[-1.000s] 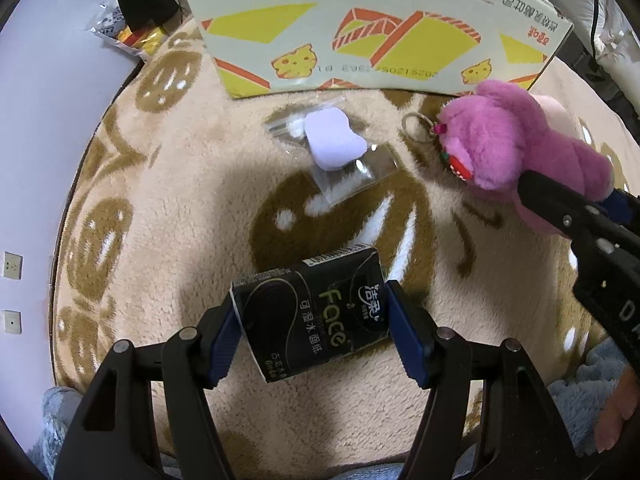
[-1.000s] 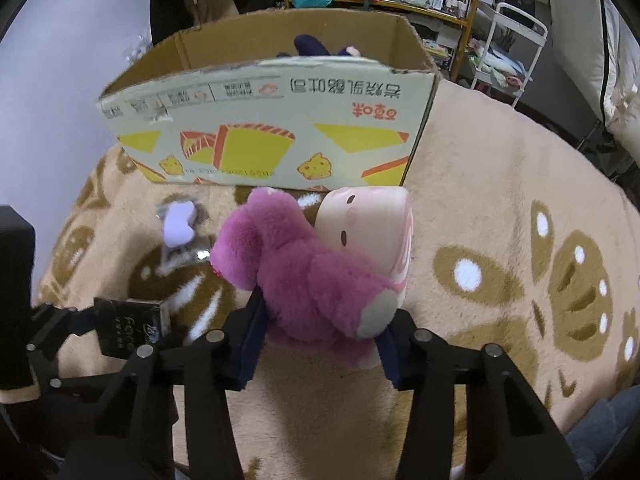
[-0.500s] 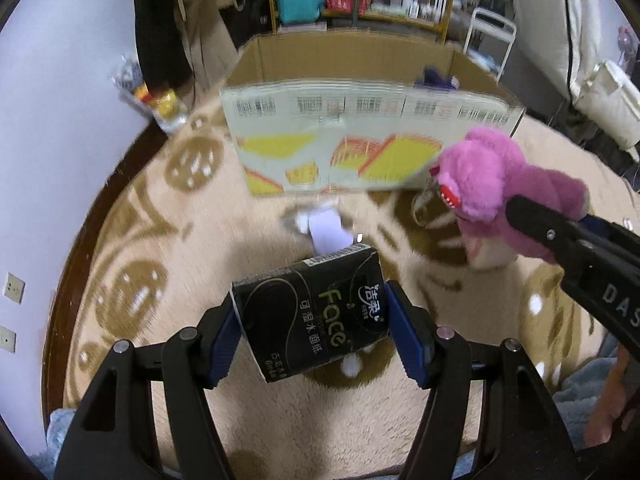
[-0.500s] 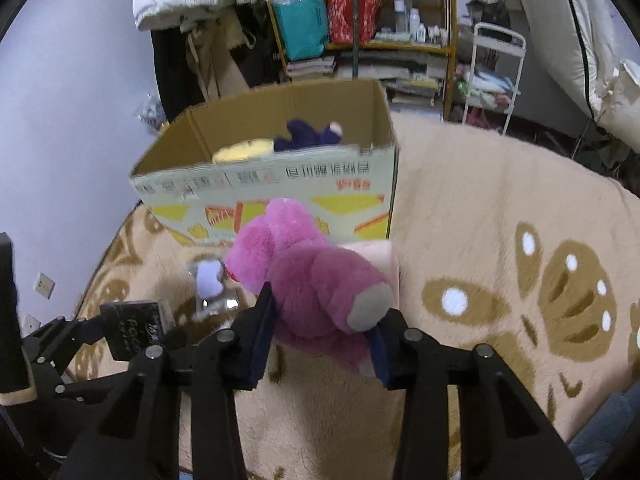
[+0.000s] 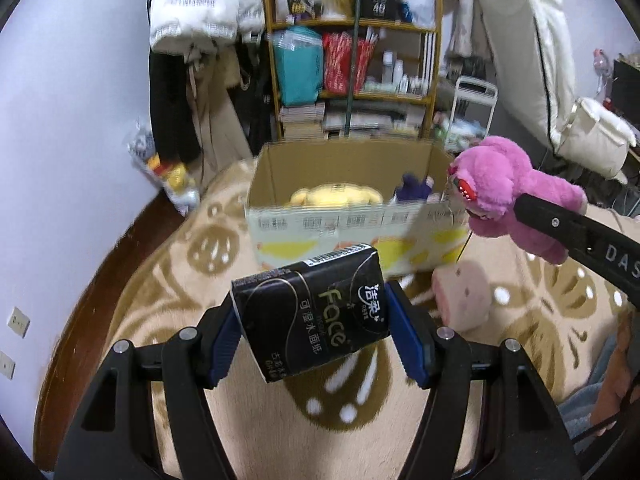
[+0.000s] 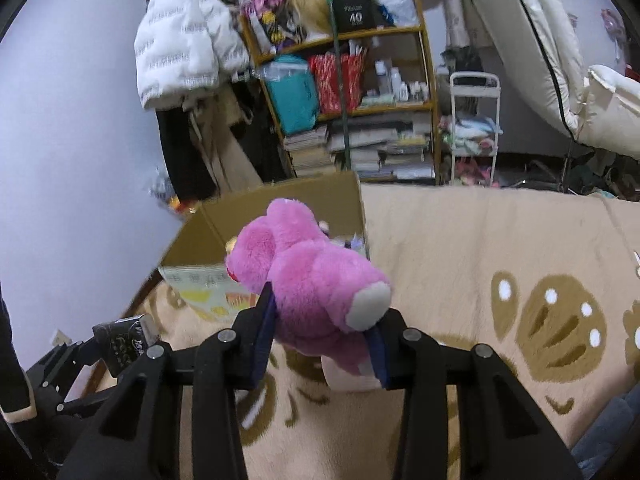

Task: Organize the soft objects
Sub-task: 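Lift the black tissue pack with the left tool while the right tool carries the pink bear over the box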

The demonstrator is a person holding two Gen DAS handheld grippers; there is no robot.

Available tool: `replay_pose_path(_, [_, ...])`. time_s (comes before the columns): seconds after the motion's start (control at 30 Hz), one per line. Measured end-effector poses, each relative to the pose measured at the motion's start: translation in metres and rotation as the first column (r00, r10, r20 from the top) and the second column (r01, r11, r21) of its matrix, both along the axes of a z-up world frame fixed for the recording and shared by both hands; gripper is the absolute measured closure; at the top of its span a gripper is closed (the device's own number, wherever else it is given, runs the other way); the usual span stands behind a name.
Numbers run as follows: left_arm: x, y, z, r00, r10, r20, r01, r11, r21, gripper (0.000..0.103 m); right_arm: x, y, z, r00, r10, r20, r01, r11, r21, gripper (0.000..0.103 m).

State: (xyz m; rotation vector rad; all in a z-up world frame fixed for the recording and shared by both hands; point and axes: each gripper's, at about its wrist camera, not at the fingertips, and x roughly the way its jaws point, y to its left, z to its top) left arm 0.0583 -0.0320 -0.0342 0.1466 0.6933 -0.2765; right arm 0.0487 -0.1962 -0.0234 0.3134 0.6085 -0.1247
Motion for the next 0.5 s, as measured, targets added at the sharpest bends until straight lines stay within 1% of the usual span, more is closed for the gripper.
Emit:
replay_pose_path(0.1, [-0.001,-0.001,0.012,0.998,-0.006,0.064,0.006,1.0,0.005,0.037,0.0,-0.001,0.012,0.999,0.001,0.05,0.0,1.0,-0.018,0.06])
replay_pose_path(0.17, [0.001,-0.002,0.018,0.996,-0.007,0.088,0.007,1.0,0.004,0.037,0.001,0.001,0.018,0.997,0.007,0.075,-0.004,1.0,-0.029,0.06])
replay_pose_path(0.5, [0.022,0.0,0.048,0.985,-0.005,0.17,0.01,0.999,-0.032,0.037,0.012,0.006,0.038,0.987,0.012,0.159,0.001,0.996,-0.085,0.06])
